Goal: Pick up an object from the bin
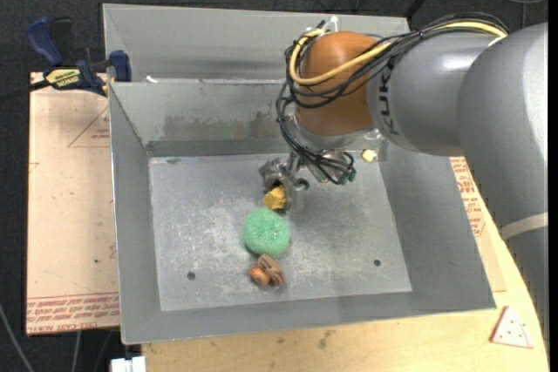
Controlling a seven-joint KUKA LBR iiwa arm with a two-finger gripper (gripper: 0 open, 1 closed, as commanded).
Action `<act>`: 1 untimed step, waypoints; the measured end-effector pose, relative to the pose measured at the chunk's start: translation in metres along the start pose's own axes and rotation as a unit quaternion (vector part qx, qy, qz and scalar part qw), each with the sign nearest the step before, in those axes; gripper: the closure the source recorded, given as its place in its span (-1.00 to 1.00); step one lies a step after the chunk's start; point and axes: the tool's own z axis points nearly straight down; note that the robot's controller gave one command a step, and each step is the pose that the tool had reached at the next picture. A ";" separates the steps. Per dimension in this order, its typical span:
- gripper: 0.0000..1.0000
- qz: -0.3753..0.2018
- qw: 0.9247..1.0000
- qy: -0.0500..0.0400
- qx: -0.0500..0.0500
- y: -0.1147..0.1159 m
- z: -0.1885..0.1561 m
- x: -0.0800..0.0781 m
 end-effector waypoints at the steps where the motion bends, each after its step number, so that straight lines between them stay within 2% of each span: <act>1: 1.00 0.000 1.000 0.000 0.000 0.000 0.000 0.000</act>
Offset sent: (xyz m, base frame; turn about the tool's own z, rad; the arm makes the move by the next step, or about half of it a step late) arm -0.0353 0.1219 0.0032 0.0072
